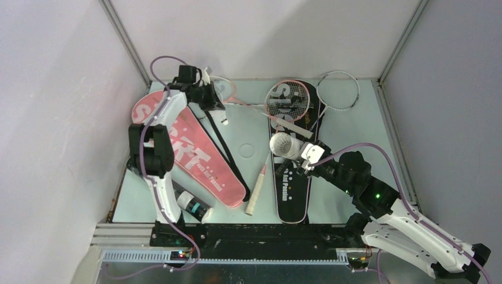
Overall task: Pack up the badminton gear
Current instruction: Pick up the shuttlecock at the center of the board, then place the shuttlecock at the shuttle tube, then close the lid on the shuttle tube.
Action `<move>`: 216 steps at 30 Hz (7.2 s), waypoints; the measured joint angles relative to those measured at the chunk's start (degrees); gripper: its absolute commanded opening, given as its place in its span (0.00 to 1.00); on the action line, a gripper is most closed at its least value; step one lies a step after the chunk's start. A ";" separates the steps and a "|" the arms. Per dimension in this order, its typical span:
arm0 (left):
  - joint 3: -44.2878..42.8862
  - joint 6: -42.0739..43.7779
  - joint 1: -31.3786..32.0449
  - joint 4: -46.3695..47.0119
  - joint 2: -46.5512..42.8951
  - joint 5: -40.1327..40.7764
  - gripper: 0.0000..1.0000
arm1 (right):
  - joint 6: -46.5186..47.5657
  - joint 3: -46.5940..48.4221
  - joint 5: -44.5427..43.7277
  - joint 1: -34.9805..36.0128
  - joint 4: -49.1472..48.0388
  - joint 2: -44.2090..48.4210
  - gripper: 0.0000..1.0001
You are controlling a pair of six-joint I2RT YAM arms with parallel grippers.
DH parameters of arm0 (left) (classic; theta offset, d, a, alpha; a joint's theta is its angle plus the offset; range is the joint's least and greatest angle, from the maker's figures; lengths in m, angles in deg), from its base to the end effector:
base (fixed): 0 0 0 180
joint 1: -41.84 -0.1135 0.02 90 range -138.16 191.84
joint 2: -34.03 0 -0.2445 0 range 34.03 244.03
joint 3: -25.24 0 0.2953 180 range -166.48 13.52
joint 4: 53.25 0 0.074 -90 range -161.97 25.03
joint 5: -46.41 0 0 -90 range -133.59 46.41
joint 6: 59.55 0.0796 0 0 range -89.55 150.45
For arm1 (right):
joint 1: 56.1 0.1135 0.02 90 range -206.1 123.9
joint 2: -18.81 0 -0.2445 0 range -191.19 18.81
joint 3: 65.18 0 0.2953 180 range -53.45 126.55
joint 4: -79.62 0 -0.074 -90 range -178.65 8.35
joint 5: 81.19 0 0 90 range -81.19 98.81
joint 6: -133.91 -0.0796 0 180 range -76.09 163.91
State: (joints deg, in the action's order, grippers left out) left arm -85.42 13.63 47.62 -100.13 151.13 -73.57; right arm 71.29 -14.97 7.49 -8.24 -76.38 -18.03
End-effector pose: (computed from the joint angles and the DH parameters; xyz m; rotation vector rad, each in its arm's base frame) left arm 0.5036 -0.0910 0.1834 -0.0196 2.5063 -0.8177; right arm 0.1775 0.1935 0.3001 -1.0624 1.4062 0.2400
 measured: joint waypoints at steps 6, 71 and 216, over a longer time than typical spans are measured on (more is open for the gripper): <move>7.76 -3.32 1.77 4.63 -14.10 -1.20 0.00 | -0.33 0.00 -0.17 0.42 1.77 0.00 0.52; 23.63 -2.99 41.13 15.47 -55.39 16.37 0.75 | -8.50 1.14 0.76 4.52 2.21 -0.48 0.53; 29.42 -21.18 26.64 13.40 -53.33 -4.42 0.00 | -2.86 1.27 -7.08 5.22 9.38 1.03 0.52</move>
State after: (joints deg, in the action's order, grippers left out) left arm -56.00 -7.55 74.26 -86.73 97.80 -77.98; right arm 68.42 -13.71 0.40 -3.02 -67.00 -17.00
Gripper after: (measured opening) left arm 0.003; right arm 0.608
